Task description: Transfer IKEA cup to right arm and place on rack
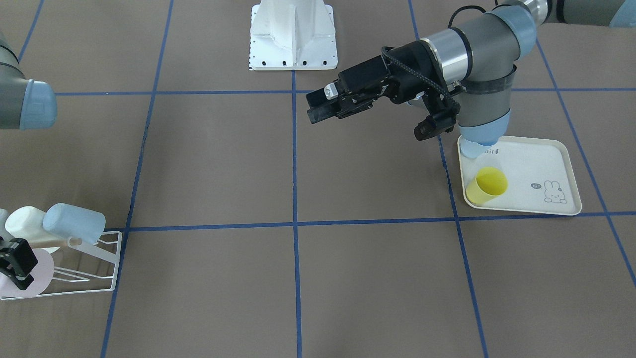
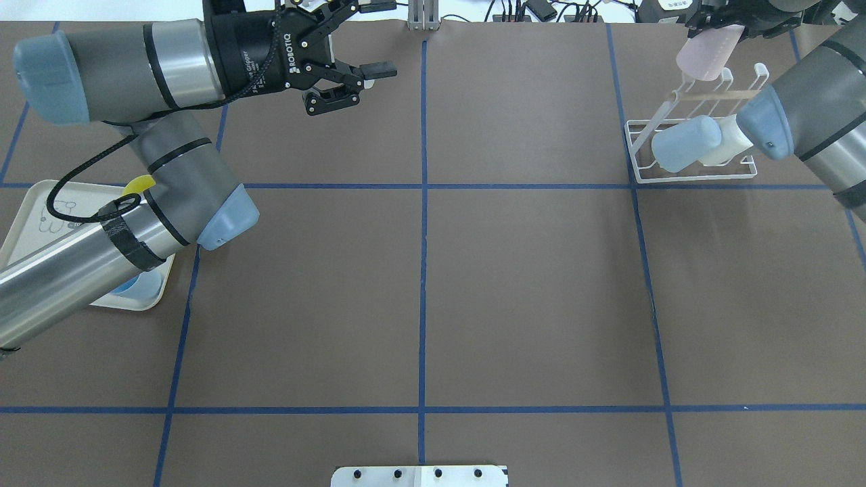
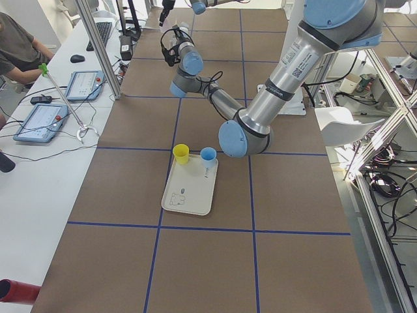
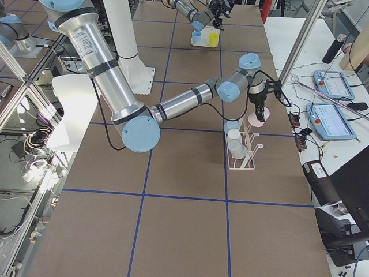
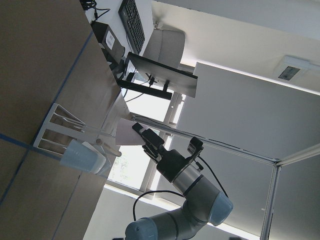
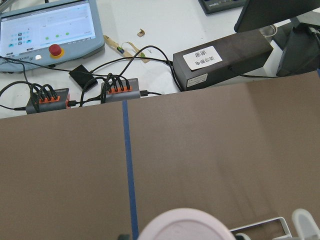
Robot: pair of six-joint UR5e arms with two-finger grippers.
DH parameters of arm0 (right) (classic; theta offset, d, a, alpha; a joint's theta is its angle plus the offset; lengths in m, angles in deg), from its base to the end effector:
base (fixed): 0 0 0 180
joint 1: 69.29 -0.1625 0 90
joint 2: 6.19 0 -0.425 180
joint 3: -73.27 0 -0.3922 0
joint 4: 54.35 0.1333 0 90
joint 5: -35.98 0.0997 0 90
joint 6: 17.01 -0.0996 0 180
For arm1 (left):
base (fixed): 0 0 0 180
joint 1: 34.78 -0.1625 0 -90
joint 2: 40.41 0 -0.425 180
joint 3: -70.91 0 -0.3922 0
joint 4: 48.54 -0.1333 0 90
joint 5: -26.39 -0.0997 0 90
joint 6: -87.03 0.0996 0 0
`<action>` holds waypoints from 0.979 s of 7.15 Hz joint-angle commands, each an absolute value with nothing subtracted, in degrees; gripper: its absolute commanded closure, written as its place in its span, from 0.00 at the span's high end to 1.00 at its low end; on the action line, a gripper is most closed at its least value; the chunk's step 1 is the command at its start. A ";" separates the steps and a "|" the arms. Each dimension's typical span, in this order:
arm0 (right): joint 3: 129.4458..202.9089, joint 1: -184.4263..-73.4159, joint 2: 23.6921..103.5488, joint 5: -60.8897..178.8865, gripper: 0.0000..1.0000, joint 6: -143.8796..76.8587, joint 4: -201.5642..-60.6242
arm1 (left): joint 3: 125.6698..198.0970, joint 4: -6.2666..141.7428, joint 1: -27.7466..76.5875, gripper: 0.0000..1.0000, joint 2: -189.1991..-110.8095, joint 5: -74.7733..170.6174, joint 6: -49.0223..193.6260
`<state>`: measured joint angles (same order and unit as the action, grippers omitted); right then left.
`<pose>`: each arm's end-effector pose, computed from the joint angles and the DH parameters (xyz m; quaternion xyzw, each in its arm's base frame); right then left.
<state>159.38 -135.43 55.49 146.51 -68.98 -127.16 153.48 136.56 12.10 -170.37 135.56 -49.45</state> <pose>-0.1912 -0.6756 0.3779 0.1734 -0.3462 0.1620 0.9076 0.3485 -0.5193 0.1410 -0.0704 0.8851 -0.2140 0.4072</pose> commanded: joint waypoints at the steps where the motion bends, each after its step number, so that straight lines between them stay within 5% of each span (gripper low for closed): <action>1: 159.14 -134.16 56.12 144.62 0.00 -68.95 -127.12 | 153.53 136.56 11.98 0.75 -170.40 135.55 -49.37; 7: 158.35 -131.35 56.48 143.21 0.00 -69.39 -127.12 | 153.44 136.64 11.81 0.75 -170.31 135.55 -49.37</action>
<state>158.52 -132.05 56.49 143.90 -69.42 -127.12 153.52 136.64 11.81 -170.38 135.55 -49.38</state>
